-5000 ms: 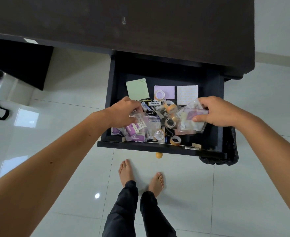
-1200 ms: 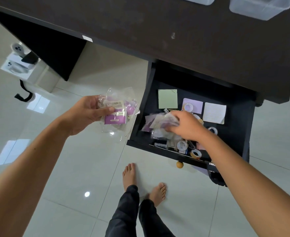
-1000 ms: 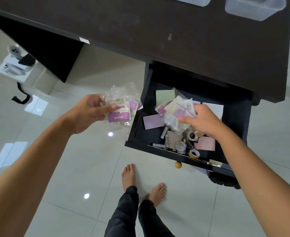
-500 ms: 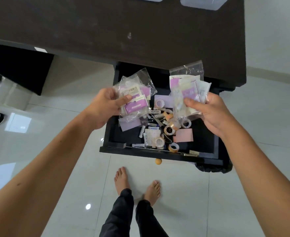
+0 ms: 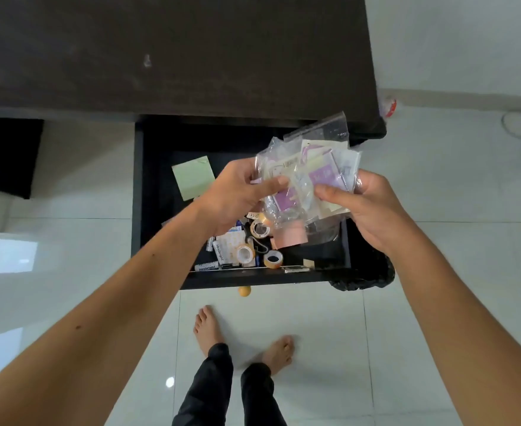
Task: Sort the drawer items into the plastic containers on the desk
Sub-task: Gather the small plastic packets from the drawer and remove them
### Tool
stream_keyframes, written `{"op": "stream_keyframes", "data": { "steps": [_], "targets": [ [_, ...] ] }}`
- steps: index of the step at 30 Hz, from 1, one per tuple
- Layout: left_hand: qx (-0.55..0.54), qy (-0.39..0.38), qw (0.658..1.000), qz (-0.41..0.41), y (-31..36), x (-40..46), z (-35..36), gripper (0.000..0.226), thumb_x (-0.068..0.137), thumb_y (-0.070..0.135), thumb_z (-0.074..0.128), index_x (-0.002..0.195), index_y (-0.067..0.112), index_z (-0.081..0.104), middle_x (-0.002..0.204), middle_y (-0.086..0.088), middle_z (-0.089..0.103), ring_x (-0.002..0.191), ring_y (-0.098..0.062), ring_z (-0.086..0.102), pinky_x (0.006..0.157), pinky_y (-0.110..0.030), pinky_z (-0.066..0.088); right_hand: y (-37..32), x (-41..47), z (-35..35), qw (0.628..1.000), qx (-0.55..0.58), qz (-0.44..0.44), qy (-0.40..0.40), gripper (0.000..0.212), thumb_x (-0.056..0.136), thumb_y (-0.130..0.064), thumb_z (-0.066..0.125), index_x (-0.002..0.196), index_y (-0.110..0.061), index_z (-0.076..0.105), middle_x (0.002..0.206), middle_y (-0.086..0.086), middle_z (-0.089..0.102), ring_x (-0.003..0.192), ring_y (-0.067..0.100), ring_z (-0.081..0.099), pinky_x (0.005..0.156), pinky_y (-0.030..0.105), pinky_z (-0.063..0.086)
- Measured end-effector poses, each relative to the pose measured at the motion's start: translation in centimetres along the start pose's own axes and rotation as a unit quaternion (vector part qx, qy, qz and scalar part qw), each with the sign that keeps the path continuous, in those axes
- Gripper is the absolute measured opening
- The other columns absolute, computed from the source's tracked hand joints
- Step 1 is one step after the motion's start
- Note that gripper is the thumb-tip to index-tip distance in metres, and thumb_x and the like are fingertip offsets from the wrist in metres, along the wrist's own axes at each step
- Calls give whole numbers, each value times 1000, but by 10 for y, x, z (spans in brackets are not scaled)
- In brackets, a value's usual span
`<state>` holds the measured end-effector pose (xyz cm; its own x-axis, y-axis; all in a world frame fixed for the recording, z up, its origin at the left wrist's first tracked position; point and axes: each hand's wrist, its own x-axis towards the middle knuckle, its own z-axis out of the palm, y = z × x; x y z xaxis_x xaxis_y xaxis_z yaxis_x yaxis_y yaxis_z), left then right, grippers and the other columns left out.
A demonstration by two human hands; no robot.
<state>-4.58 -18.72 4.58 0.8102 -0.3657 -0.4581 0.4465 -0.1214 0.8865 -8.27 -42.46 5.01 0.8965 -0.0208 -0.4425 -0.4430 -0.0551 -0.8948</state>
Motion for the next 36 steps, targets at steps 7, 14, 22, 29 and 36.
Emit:
{"op": "stream_keyframes", "data": {
  "steps": [7,14,22,29,36],
  "targets": [
    [-19,-55,998,15,16,11,69,21,101,13,67,116,0,69,100,-9,73,68,-4,69,58,-17,51,7,-22,-50,995,95,22,37,40,88,-10,79,126,-6,70,118,17,79,107,40,77,94,65,60],
    [4,-75,997,25,30,27,135,21,105,21,61,100,2,69,66,16,70,53,4,60,58,-7,44,14,-39,-103,986,149,14,72,56,80,-19,82,132,-4,67,123,20,77,111,43,75,85,63,63],
    [-40,-104,993,-25,10,49,215,47,99,41,69,127,5,64,119,-15,77,111,-33,75,102,-53,58,48,-63,-166,976,155,25,152,38,92,-4,76,129,-8,68,108,9,80,94,27,80,69,41,65],
    [-14,-21,996,-87,-38,69,275,73,70,62,82,123,17,62,119,-6,76,111,-29,74,100,-55,58,104,-72,-202,967,125,74,208,42,85,-4,85,123,-15,72,113,8,81,99,26,80,73,43,66],
    [47,76,987,-134,-108,88,289,26,99,29,71,118,13,64,116,-7,72,106,-24,67,102,-46,55,164,-51,-197,965,65,138,215,47,76,-15,95,116,-20,70,108,5,81,94,27,81,66,38,64]
  ]
}}
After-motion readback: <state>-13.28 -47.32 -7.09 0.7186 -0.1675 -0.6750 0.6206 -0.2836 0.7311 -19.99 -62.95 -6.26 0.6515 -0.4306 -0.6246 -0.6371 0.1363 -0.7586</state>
